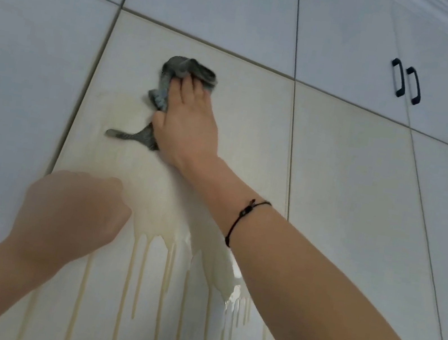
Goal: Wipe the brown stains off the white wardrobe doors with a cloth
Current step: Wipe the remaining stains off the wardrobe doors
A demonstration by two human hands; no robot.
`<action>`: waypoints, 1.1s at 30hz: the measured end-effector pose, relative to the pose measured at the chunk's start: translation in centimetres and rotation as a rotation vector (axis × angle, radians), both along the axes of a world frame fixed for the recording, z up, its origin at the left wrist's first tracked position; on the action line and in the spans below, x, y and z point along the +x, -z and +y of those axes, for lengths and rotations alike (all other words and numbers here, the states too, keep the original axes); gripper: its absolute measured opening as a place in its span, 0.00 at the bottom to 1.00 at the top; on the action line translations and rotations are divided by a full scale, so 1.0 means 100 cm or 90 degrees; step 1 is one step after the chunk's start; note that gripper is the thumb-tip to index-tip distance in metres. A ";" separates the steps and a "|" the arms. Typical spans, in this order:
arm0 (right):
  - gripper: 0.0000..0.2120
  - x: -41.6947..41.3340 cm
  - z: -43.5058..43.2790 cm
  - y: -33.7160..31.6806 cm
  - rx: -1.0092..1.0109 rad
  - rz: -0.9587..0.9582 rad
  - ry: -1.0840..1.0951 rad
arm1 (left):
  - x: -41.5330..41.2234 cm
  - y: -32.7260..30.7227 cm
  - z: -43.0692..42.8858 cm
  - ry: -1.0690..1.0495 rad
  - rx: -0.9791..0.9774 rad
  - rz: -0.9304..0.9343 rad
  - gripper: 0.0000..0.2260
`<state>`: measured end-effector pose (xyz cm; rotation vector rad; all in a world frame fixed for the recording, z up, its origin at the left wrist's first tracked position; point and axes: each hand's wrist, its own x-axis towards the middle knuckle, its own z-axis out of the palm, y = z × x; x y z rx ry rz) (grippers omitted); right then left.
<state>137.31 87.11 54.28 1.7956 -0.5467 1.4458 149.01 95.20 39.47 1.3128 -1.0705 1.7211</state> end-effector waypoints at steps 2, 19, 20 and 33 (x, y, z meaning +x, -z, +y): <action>0.33 0.006 0.005 0.034 -0.084 0.111 0.007 | 0.000 0.000 0.001 -0.010 0.003 0.004 0.11; 0.27 0.044 0.034 -0.009 -0.177 0.156 0.039 | 0.001 -0.001 0.001 0.011 -0.003 -0.033 0.12; 0.27 0.039 0.031 0.008 -0.224 0.226 0.039 | 0.002 -0.001 0.001 0.006 -0.011 -0.046 0.12; 0.27 0.039 0.032 -0.050 -0.056 0.049 0.058 | 0.003 0.001 0.000 0.010 0.020 -0.018 0.12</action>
